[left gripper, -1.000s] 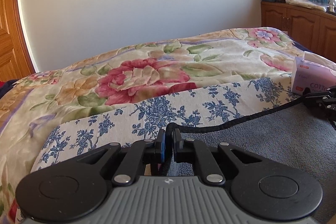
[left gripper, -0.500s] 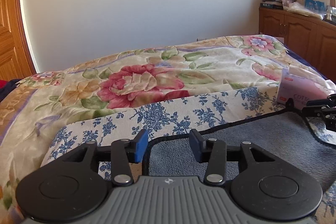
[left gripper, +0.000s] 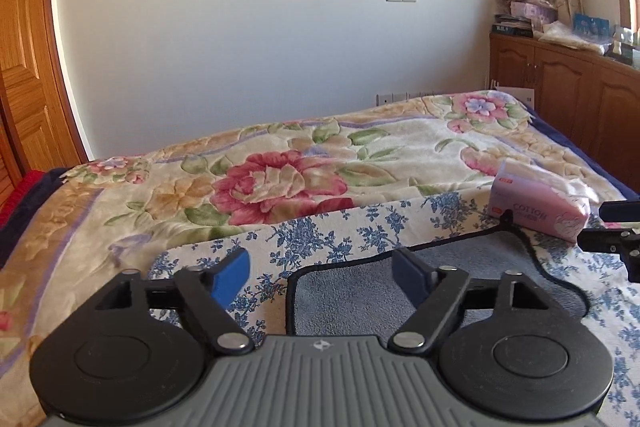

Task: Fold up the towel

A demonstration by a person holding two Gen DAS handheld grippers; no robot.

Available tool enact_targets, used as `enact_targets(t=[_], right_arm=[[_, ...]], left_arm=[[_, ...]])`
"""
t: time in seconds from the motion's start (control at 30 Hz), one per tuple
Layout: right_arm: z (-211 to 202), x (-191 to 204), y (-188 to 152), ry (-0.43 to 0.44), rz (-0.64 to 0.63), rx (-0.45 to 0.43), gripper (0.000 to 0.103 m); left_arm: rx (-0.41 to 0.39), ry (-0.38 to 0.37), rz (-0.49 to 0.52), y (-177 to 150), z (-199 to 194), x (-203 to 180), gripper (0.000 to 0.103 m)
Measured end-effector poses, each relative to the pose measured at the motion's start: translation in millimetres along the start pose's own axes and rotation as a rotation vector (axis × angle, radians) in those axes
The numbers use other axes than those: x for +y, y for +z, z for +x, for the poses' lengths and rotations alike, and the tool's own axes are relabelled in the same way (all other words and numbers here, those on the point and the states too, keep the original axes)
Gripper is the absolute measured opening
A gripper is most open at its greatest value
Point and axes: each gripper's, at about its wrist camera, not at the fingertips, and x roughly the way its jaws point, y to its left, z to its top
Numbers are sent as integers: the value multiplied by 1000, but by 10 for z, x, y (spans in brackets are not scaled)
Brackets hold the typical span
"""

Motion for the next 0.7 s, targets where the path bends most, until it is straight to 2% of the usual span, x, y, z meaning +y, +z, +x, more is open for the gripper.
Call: enact_targets(t=[0.33, 0.7], right_arm=[[-541, 97, 66, -10, 10, -45, 55], [-958, 193, 44, -25, 16, -75, 66]], left_arm=[[-62, 5, -11, 151, -700, -49, 99], [-88, -8, -2, 141, -1271, -143, 100]])
